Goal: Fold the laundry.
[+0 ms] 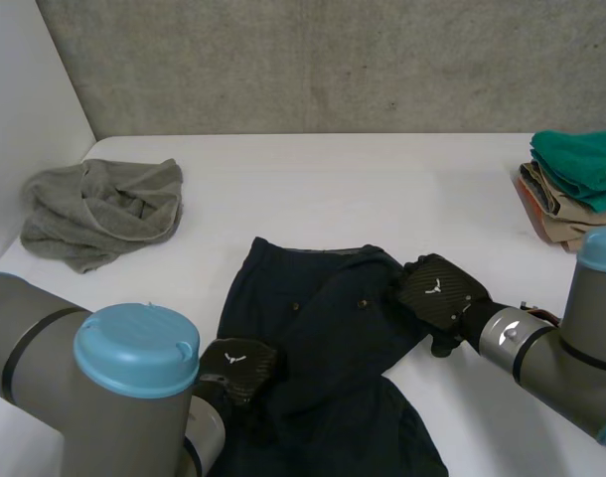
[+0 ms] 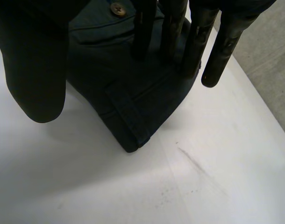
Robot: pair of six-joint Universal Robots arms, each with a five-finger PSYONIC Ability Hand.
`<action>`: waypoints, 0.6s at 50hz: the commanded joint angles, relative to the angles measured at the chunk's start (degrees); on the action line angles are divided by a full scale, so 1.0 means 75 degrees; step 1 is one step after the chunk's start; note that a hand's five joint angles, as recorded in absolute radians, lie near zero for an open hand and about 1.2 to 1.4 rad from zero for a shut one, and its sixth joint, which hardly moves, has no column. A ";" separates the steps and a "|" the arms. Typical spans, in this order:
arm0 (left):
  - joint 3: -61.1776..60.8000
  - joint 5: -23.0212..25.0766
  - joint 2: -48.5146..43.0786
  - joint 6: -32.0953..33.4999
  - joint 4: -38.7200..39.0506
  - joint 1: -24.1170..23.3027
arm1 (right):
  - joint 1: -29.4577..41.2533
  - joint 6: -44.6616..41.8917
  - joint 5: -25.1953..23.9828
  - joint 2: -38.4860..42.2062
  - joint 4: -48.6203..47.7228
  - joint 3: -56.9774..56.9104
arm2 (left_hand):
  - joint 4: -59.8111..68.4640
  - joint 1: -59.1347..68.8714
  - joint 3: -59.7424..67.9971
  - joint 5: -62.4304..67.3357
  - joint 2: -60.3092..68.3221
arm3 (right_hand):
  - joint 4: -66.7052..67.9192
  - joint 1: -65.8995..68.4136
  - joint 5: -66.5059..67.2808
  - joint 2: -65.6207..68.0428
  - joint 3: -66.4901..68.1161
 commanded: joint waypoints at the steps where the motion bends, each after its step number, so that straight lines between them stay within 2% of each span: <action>1: 0.0189 -0.0114 -0.0246 0.0023 0.0325 0.0010 | 0.0183 0.0302 0.0025 0.0574 -0.0998 -0.0191 | 0.2982 0.3095 0.2970 0.3016 0.2951 | 0.2308 0.2815 0.2421 0.2533 0.2331; 8: 0.0528 -0.0126 -0.0410 0.0117 0.0630 0.0010 | 0.0441 0.0701 0.0130 0.1090 -0.1632 -0.0682 | 0.5871 0.5984 0.5859 0.5905 0.5840 | 0.7346 0.7852 0.7458 0.7571 0.7369; 14: 0.1067 -0.0137 -0.0492 0.0445 0.0607 0.0208 | 0.0582 0.0795 0.0481 0.1161 -0.1656 -0.1257 | 0.5876 0.5989 0.5864 0.5910 0.5845 | 0.7352 0.7858 0.7464 0.7577 0.7375; 21: 0.1923 0.0073 -0.0282 0.1054 0.0583 0.1134 | 0.0605 0.1286 0.1102 0.0869 -0.1574 -0.1960 | 0.5876 0.5989 0.5864 0.5910 0.5845 | 0.7352 0.7858 0.7464 0.7577 0.7375; 30: 0.3293 0.1361 0.0492 0.1758 0.0665 0.1275 | 0.0453 0.2037 0.1396 -0.0724 -0.1012 -0.2488 | 0.5876 0.5989 0.5864 0.5910 0.5845 | 0.7352 0.7858 0.7464 0.7577 0.7375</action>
